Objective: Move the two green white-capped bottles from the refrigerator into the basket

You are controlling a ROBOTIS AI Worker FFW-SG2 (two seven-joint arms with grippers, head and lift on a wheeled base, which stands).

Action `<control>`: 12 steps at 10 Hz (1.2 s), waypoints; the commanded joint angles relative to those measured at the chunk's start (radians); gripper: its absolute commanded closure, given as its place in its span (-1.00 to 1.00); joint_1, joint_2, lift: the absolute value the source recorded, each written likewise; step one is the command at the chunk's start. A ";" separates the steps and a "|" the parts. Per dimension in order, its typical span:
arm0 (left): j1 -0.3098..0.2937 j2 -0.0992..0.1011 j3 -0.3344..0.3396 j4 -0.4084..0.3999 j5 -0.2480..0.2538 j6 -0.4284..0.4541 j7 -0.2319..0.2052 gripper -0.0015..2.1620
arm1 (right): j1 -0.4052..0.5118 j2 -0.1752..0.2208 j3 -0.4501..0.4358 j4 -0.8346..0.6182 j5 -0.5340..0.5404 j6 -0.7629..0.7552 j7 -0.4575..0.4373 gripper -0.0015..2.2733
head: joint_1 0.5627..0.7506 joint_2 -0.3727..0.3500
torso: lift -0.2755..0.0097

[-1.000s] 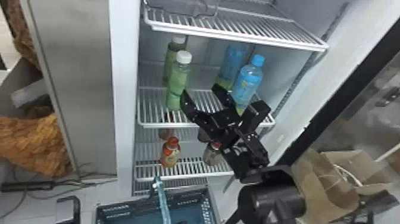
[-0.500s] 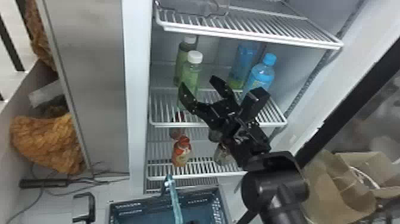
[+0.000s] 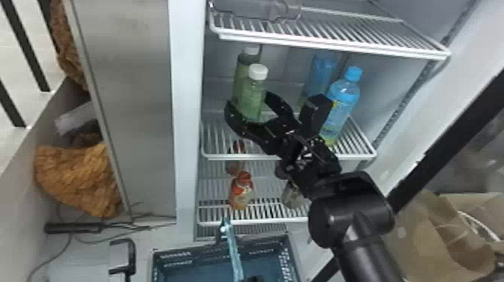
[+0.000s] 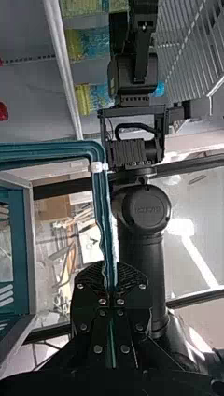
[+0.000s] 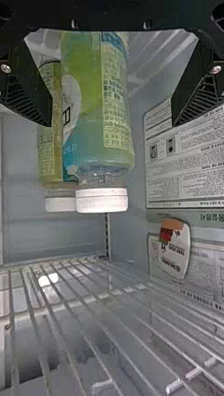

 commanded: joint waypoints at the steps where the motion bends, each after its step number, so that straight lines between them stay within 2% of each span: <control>1: 0.000 0.000 0.001 0.000 0.000 0.000 0.000 0.08 | -0.024 -0.001 0.007 0.023 0.006 0.019 -0.002 -0.91 | 0.41 -0.59 | 0.90; 2: 0.000 0.000 0.001 0.000 0.000 0.000 0.000 0.08 | -0.024 -0.001 0.009 0.011 0.018 0.036 -0.009 -0.86 | 0.41 -0.58 | 0.90; 3: 0.000 0.000 -0.001 0.000 0.000 0.000 0.000 0.08 | -0.024 -0.001 0.009 0.001 0.025 0.060 -0.012 -0.71 | 0.41 -0.57 | 0.90; 4: 0.000 0.000 0.001 0.000 0.000 0.000 0.000 0.08 | -0.022 -0.003 0.009 -0.004 0.025 0.070 -0.015 -0.46 | 0.41 -0.57 | 0.90; 5: 0.000 0.002 0.001 0.000 0.000 0.000 0.000 0.08 | -0.014 -0.003 0.007 -0.026 0.027 0.095 -0.023 -0.33 | 0.41 -0.57 | 0.90; 12: 0.002 0.003 0.001 0.000 0.002 0.000 0.000 0.08 | 0.055 -0.003 -0.009 -0.151 0.051 0.102 -0.029 -0.30 | 0.41 -0.59 | 0.90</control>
